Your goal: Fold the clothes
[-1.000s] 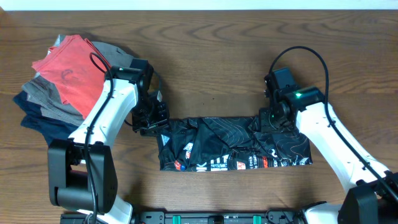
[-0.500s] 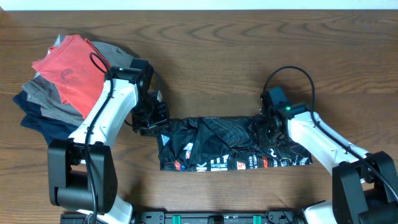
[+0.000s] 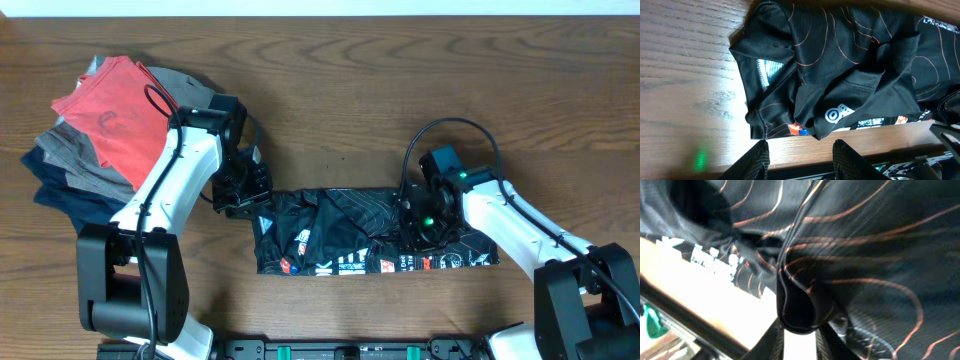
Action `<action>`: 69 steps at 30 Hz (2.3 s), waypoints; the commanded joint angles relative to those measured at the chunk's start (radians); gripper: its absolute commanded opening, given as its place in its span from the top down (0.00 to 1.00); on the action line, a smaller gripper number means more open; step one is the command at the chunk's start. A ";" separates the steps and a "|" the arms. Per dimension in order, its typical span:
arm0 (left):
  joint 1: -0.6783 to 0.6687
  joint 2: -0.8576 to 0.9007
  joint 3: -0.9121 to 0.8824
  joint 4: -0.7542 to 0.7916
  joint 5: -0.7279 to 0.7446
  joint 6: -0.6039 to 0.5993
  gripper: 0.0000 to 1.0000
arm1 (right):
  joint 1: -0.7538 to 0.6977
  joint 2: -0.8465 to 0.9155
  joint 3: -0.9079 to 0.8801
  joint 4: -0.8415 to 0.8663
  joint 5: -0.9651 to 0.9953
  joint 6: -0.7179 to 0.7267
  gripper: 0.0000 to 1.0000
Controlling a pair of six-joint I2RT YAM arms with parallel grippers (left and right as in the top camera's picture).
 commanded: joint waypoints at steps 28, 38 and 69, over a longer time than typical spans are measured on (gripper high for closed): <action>-0.031 0.001 -0.340 0.367 0.030 0.026 0.15 | -0.070 -0.257 0.166 -0.085 0.330 0.206 0.50; -0.143 0.006 -0.394 0.504 0.161 0.034 0.15 | -0.070 -0.257 0.166 -0.090 0.330 0.206 0.51; 0.058 -0.010 0.108 -0.034 -0.050 0.012 0.94 | -0.278 -0.257 0.166 -0.168 0.476 0.233 0.51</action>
